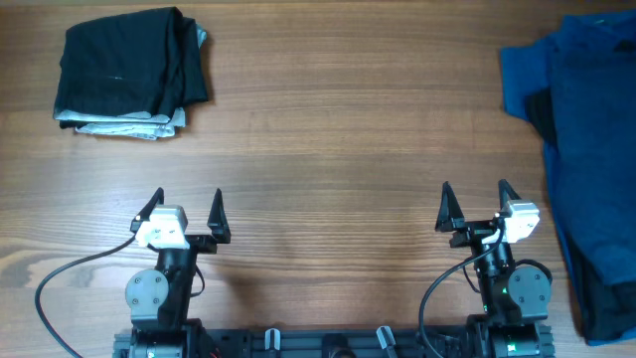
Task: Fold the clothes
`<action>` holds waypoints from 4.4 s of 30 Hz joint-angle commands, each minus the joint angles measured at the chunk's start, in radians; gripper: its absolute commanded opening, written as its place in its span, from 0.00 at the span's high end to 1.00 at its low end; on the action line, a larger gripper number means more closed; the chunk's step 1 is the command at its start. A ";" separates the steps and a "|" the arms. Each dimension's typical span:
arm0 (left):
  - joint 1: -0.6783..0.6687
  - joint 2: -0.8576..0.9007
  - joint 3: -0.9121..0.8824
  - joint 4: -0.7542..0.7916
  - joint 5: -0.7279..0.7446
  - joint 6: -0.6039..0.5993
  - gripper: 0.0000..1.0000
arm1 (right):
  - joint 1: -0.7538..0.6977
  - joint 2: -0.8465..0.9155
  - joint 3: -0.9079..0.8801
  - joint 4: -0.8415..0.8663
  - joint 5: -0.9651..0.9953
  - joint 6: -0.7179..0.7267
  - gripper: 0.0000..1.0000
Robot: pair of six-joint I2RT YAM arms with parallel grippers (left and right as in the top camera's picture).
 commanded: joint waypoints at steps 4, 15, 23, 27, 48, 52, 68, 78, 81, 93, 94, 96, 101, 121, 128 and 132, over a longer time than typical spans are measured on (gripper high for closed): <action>0.002 -0.007 -0.006 -0.001 0.016 0.019 0.00 | 0.006 0.004 -0.001 0.002 -0.015 -0.014 0.00; 0.002 -0.007 -0.006 -0.001 0.016 0.019 0.00 | 0.006 0.004 -0.001 0.002 -0.015 -0.015 0.00; 0.002 -0.007 -0.006 -0.001 0.016 0.019 0.00 | 0.006 0.004 -0.001 0.002 -0.015 -0.014 0.00; 0.002 -0.007 -0.006 -0.001 0.016 0.019 0.00 | 0.006 0.004 -0.001 0.002 -0.015 -0.014 0.00; 0.002 -0.007 -0.006 -0.001 0.016 0.019 0.00 | 0.006 0.004 -0.001 0.002 -0.015 -0.015 0.00; 0.002 -0.007 -0.006 -0.001 0.016 0.019 0.00 | 0.006 0.004 -0.001 0.002 -0.015 -0.014 0.00; 0.002 -0.007 -0.006 -0.001 0.016 0.019 0.00 | 0.006 0.004 -0.001 0.005 -0.008 -0.021 0.00; 0.002 -0.007 -0.006 -0.001 0.016 0.019 0.00 | 0.006 0.004 -0.001 0.004 -0.043 0.007 0.00; 0.002 -0.007 -0.006 -0.001 0.016 0.019 0.00 | 0.006 0.004 0.015 -0.002 -0.113 0.008 0.00; 0.002 -0.007 -0.006 -0.001 0.016 0.019 0.00 | 0.006 0.027 0.475 -0.282 -0.167 0.010 0.00; 0.002 -0.007 -0.006 -0.001 0.016 0.019 0.00 | 0.006 0.037 0.515 -0.297 -0.167 0.009 0.00; 0.002 -0.007 -0.006 -0.001 0.016 0.019 0.00 | 0.006 0.066 0.603 -0.325 -0.174 0.008 0.00; 0.002 -0.007 -0.006 -0.001 0.016 0.019 0.00 | 0.006 0.181 0.810 -0.412 -0.182 0.002 0.00; 0.002 -0.007 -0.006 -0.001 0.016 0.019 0.00 | 0.002 1.197 1.569 -0.708 0.179 -0.256 0.00; 0.002 -0.007 -0.006 -0.001 0.016 0.019 0.00 | -0.200 1.516 1.664 -0.701 0.330 -0.262 0.00; 0.002 -0.007 -0.006 -0.001 0.016 0.019 0.00 | -0.332 1.654 1.664 -0.646 0.330 -0.255 0.00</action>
